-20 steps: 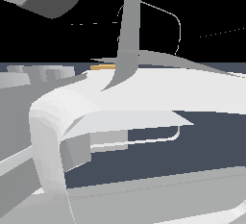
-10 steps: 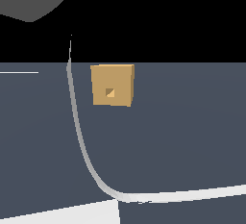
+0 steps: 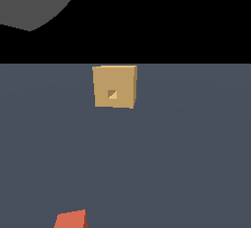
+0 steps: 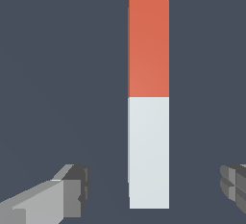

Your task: Insert the peg into the horizontal hole in a box.

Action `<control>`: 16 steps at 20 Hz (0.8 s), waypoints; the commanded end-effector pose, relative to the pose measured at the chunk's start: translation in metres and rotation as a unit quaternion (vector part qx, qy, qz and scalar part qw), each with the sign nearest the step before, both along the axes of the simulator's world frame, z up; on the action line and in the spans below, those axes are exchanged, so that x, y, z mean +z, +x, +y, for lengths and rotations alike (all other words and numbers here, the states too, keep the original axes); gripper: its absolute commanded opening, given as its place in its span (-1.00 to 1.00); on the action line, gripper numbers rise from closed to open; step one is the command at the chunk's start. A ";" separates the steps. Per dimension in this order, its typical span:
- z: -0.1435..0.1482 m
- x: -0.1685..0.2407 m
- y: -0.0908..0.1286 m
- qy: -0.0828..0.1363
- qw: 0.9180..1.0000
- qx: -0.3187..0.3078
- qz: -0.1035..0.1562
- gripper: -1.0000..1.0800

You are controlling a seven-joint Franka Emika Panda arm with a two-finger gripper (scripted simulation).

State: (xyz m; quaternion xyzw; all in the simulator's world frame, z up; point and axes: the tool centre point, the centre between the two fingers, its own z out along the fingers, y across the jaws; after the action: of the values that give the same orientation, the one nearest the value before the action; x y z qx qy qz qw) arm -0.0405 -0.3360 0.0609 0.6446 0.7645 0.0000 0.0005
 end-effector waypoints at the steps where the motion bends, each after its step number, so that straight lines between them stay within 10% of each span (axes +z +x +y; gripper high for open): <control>1: 0.000 -0.008 0.000 0.000 1.000 0.000 0.000 0.92; 13: 0.000 -0.045 0.001 0.000 1.000 0.001 0.000 0.92; 14: 0.000 -0.045 0.001 0.000 1.000 0.001 0.000 -1.00; 16: 0.000 -0.045 0.001 0.000 1.000 0.001 0.000 -1.00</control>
State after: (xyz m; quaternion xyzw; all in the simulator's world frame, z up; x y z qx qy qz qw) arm -0.0400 -0.3359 0.0153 0.6438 0.7652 0.0000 -0.0004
